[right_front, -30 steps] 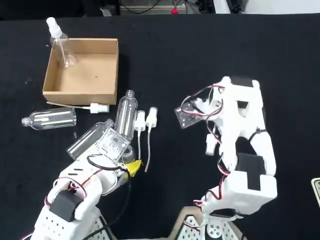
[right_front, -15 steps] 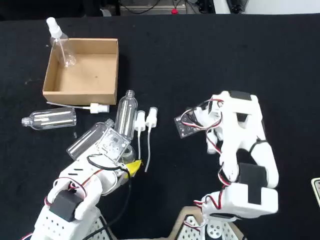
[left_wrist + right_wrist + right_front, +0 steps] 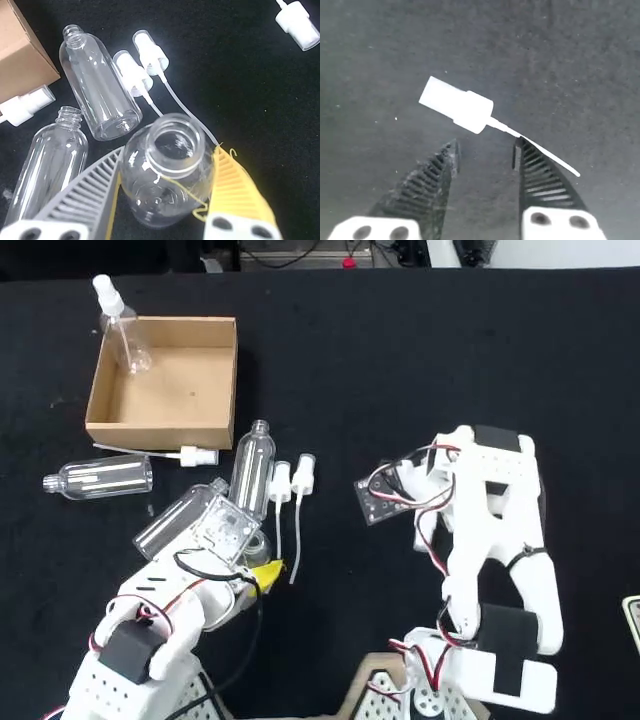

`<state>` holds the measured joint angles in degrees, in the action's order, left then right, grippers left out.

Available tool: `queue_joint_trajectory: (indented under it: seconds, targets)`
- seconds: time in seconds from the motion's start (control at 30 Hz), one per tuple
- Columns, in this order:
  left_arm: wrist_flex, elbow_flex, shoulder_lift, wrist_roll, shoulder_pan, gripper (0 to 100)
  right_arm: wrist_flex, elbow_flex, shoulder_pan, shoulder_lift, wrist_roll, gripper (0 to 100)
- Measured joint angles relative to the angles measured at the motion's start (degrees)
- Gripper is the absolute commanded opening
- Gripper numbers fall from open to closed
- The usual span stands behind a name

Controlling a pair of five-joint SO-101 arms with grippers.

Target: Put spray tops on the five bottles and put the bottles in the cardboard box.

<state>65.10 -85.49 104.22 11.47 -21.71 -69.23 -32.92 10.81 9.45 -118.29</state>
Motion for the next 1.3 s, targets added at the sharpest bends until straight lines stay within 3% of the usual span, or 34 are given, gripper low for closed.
queue_joint_trajectory:
  seconds: [0.33,0.6,1.3]
  targets:
    - [0.0,0.0,0.0,0.0,0.0,22,0.1,-2.1,0.0,-1.8,-0.4,25.0]
    - [0.0,0.0,0.0,0.0,0.0,22,10.5,-6.6,4.3,-5.8,-6.3,25.0]
    - [0.0,0.0,0.0,0.0,0.0,22,15.3,-12.9,-2.8,-1.7,-1.6,25.0]
